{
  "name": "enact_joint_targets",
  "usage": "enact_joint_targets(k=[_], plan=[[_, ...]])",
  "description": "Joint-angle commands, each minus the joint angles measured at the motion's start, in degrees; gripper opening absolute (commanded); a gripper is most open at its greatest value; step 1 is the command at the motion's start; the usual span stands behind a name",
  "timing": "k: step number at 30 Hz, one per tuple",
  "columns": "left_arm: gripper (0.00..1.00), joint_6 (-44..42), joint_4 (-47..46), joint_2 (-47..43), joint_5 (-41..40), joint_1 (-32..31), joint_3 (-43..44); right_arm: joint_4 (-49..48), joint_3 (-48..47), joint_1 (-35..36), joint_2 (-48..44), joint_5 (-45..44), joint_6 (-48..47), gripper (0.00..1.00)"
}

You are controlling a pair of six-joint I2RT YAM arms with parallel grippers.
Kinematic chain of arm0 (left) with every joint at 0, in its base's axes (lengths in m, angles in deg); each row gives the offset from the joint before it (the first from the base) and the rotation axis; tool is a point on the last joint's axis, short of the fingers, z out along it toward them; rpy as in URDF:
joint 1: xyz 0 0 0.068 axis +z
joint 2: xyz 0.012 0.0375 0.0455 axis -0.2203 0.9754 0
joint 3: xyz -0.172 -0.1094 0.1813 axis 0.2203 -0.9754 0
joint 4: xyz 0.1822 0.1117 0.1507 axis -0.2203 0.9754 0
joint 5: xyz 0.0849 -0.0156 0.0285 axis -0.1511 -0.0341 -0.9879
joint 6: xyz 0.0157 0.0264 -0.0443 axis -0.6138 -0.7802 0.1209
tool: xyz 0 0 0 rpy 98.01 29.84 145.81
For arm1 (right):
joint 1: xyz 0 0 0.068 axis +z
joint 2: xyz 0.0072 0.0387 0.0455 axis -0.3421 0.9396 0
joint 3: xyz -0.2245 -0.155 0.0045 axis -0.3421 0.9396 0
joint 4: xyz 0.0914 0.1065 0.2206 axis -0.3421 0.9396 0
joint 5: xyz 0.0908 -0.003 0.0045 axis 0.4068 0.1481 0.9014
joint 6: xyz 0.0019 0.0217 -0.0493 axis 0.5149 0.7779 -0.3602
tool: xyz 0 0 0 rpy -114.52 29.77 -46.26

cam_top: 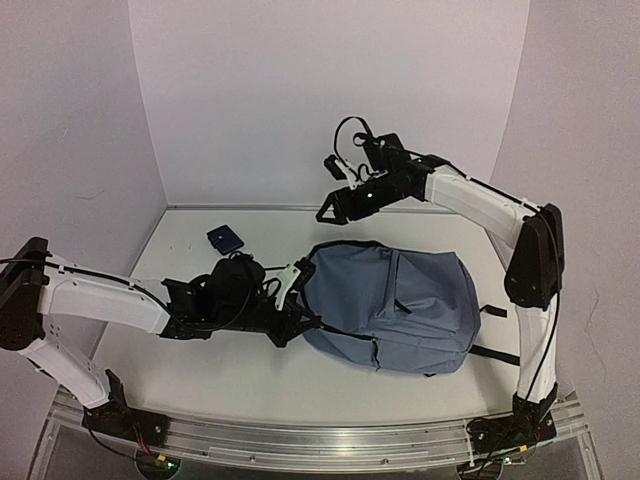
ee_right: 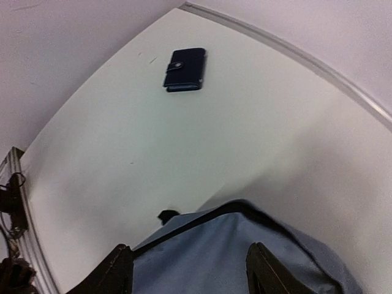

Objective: Pack the student bag
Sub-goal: Zip the student bag at the center of the board.

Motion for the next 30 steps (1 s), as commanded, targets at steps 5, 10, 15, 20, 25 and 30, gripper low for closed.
enact_joint_targets(k=[5,10,15,20,25,30], plan=[[0.00,-1.76,-2.24,2.10,2.72,-0.34,3.55,14.07,0.51,5.72,1.69,2.54,6.45,0.65],[0.00,-1.89,-2.06,3.81,3.11,-0.89,4.44,17.20,-0.12,8.69,3.05,1.33,5.35,0.61],[0.00,-2.29,-1.41,4.66,2.90,-1.59,5.30,18.88,0.18,10.54,4.50,-0.06,4.95,0.58],[0.00,-2.29,-1.42,4.69,2.44,-1.77,5.21,19.72,-0.04,11.93,6.26,0.06,4.79,0.55],[0.00,-2.13,-0.96,5.02,2.01,-1.94,5.35,20.17,-2.01,12.54,7.71,0.03,5.16,0.34],[0.00,-2.73,0.12,6.01,1.63,-2.99,6.39,20.42,-4.44,12.56,8.90,0.10,6.31,0.00]])
